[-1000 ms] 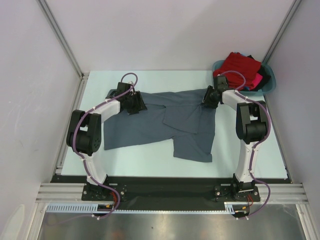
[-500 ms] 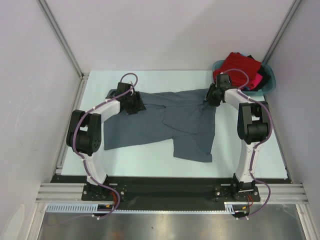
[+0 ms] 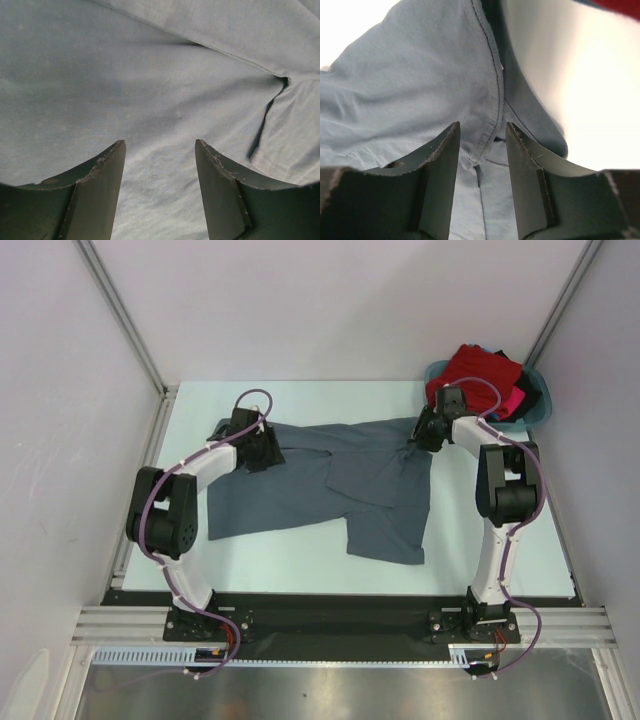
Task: Fold and stack the t-shirts
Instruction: Fold the tshirt
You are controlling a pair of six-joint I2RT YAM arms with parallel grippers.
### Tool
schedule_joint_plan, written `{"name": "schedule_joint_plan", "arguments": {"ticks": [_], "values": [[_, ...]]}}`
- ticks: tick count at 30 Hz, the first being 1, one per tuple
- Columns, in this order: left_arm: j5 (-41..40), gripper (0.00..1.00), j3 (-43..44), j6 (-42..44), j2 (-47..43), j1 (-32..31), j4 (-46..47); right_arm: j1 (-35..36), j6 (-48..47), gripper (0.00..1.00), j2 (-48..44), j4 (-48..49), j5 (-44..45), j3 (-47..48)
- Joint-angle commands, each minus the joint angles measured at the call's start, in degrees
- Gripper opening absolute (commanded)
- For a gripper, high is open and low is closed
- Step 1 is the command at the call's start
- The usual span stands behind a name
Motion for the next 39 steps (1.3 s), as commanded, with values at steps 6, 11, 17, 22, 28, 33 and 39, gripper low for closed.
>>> {"name": "schedule_joint_plan", "arguments": {"ticks": [6, 11, 17, 22, 28, 33, 39], "values": [[-3.9, 0.63, 0.5, 0.9, -3.2, -0.1, -0.6, -0.1, 0.9, 0.45, -0.1, 0.0, -1.5, 1.0], [-19.2, 0.83, -6.5, -2.0, -12.5, -0.1, -3.1, 0.3, -1.6, 0.46, -8.0, -5.0, 4.5, -2.6], [-23.8, 1.0, -21.2, -5.1, -30.3, -0.1, -2.8, 3.3, -3.1, 0.51, -22.5, -12.9, 10.8, -12.5], [-21.7, 1.0, -30.8, -10.2, -41.3, -0.2, -6.0, 8.1, -1.9, 0.52, -31.8, -18.8, 10.7, -21.3], [-19.7, 1.0, -39.7, -15.7, -50.8, -0.2, -11.3, 11.6, 4.9, 0.52, -43.0, -21.7, 8.7, -34.0], [-23.6, 1.0, -42.8, -19.1, -54.0, -0.2, -15.9, 12.8, 6.8, 0.53, -51.5, -25.8, 9.6, -38.3], [-32.3, 1.0, -39.1, -19.9, -51.8, -0.1, -20.4, 12.8, 7.4, 0.53, -53.6, -26.3, 9.3, -41.9]]}}
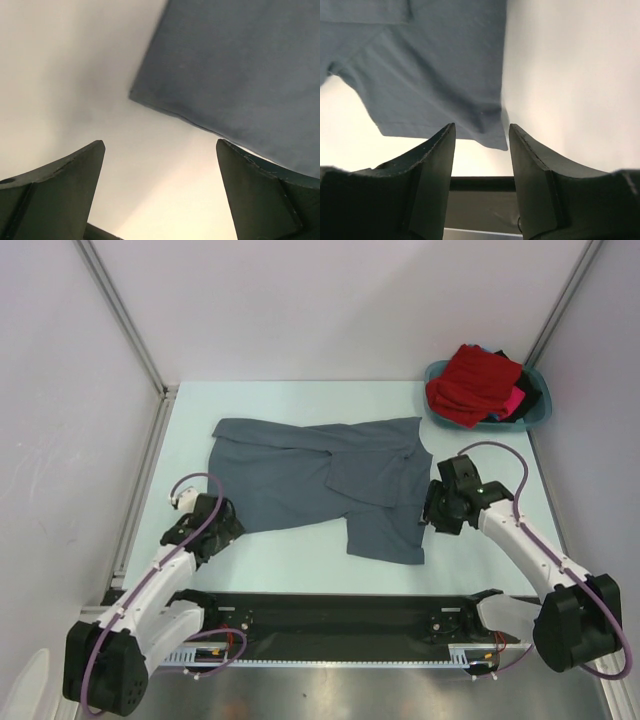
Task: Fold and stack the t-shirts
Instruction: Fold the tshirt
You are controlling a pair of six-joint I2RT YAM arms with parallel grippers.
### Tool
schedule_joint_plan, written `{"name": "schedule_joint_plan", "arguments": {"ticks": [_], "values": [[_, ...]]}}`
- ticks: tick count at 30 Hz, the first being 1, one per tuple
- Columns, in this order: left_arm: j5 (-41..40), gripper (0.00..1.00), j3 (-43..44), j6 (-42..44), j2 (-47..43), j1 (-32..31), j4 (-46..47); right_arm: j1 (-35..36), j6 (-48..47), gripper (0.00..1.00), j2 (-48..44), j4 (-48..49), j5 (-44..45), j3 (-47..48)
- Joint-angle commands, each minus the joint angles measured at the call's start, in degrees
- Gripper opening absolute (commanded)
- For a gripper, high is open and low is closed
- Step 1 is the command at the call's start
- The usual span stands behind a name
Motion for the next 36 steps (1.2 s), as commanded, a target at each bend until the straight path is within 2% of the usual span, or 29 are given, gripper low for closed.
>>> {"name": "schedule_joint_plan", "arguments": {"ticks": [1, 6, 11, 18, 30, 36], "values": [[-7.0, 1.0, 3.9, -1.1, 3.0, 0.3, -2.3, 0.4, 1.9, 0.52, 0.1, -0.8, 0.0, -1.9], [-5.6, 1.0, 8.1, 2.7, 10.2, 2.6, 1.7, 0.7, 2.8, 0.52, 1.2, 0.7, -0.8, -1.7], [2.2, 1.0, 8.1, 6.2, 15.2, 5.1, 6.0, 0.8, 2.3, 0.52, 3.2, 1.3, -0.7, -1.4], [7.8, 1.0, 3.2, 4.5, 13.0, 6.7, 7.5, 1.5, 3.7, 0.52, 3.0, -0.3, -0.7, -2.2], [4.1, 1.0, 1.7, 3.4, 9.3, 8.8, 2.7, 6.6, 10.2, 0.51, 1.7, -1.5, -2.2, -7.0], [5.5, 0.97, 1.6, 4.6, 10.0, 8.9, 4.4, 7.3, 12.1, 0.51, 0.7, -1.9, -1.4, -9.5]]}}
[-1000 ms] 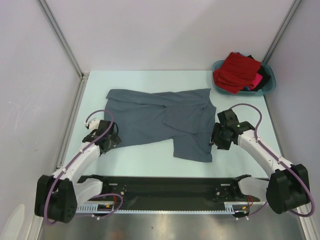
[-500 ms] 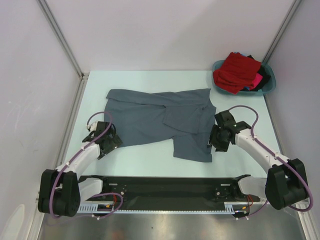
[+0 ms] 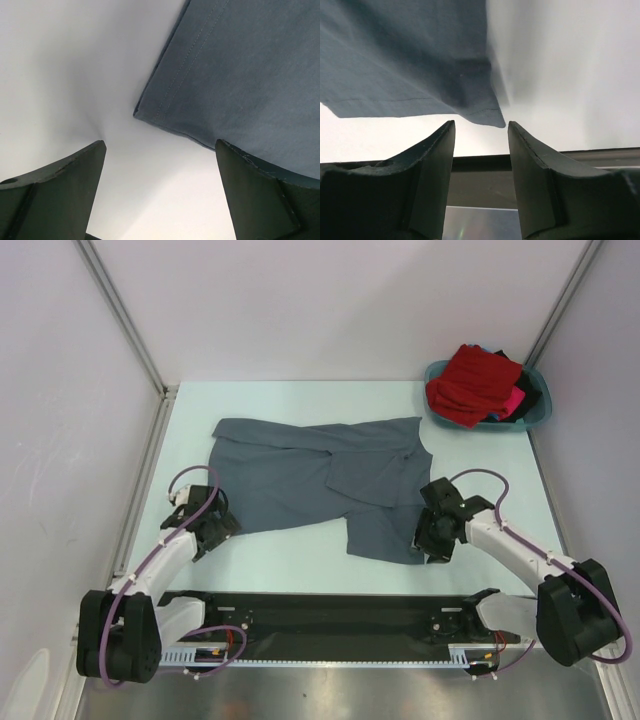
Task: Fold and stack the t-shirts
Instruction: Fold the tshirt
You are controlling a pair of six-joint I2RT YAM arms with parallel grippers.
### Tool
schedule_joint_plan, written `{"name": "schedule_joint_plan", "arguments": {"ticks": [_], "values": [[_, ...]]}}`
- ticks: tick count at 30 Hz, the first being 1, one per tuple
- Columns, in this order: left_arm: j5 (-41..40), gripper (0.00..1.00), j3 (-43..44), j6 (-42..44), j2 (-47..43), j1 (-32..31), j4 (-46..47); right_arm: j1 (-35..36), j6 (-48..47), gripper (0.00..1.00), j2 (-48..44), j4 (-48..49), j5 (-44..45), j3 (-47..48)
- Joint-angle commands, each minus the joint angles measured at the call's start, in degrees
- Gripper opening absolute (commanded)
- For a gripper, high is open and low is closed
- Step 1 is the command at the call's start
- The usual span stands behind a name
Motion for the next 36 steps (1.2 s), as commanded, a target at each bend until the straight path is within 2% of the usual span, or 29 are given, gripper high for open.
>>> {"name": "schedule_joint_plan", "arguments": {"ticks": [1, 11, 26, 27, 28, 30, 36], "values": [[0.4, 0.95, -0.5, 0.6, -0.2, 0.7, 1.8, 0.4, 2.6, 0.51, -1.5, -0.5, 0.8, -1.8], [6.4, 0.79, -2.3, 1.9, 1.9, 0.9, 7.2, 0.8, 2.7, 0.5, 1.0, 4.2, 0.2, -4.2], [2.5, 0.73, -1.9, 2.4, 0.8, 1.0, 6.5, 0.8, 1.2, 0.49, 6.2, 9.3, 0.8, -3.6], [2.3, 0.71, -1.8, 2.5, 1.0, 1.0, 6.5, 0.9, 1.1, 0.49, 6.3, 9.4, 0.8, -3.7], [2.2, 0.61, -1.9, 2.5, 1.5, 1.0, 6.7, 0.9, 1.1, 0.49, 6.4, 9.8, 0.8, -3.8], [2.2, 0.47, -1.8, 2.5, 2.0, 1.0, 7.0, 0.9, 0.9, 0.49, 7.0, 10.3, 0.8, -3.9], [2.3, 0.35, -0.7, 2.6, 4.2, 1.0, 7.3, 0.8, 0.3, 0.45, 8.4, 11.9, 0.6, -3.7]]}}
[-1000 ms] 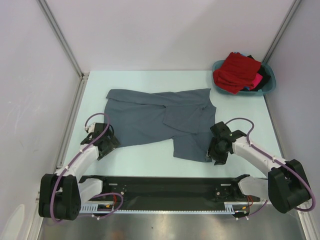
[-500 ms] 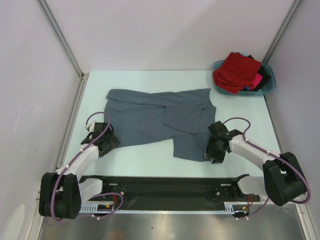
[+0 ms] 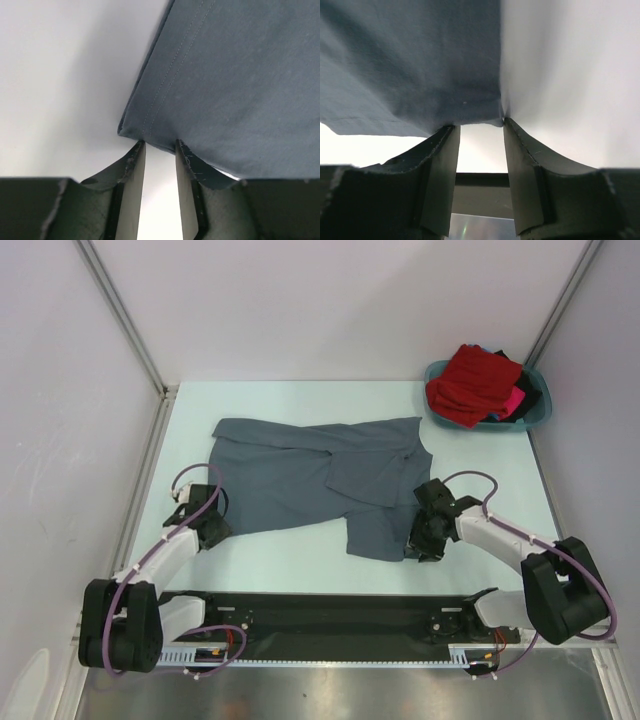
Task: Fold and stack the t-shirts
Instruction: Fold the tshirt
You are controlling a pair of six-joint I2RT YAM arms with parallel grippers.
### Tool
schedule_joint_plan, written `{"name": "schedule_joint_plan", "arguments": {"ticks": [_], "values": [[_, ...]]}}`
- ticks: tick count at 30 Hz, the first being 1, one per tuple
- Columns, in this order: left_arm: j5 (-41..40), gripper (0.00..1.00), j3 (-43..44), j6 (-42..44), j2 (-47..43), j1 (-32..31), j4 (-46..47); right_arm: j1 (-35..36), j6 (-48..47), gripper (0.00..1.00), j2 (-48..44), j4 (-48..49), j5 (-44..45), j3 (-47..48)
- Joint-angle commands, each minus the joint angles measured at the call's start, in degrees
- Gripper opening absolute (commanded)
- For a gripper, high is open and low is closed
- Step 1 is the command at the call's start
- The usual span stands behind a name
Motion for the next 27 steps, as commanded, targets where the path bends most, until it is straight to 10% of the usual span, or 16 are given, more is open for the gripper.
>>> {"name": "schedule_joint_plan", "arguments": {"ticks": [1, 13, 27], "values": [[0.1, 0.35, 0.5, 0.2, 1.3, 0.4, 0.8, 0.2, -0.8, 0.45, 2.1, 3.8, 1.6, -0.9], [-0.3, 0.01, 0.7, 0.5, 0.7, 0.4, 1.4, 0.1, -2.3, 0.34, 4.3, 5.3, 1.6, 0.0], [-0.2, 0.0, 1.8, 2.0, -3.9, 0.5, -0.3, 0.5, -4.3, 0.0, -0.1, 4.5, 1.4, 1.5]]}}
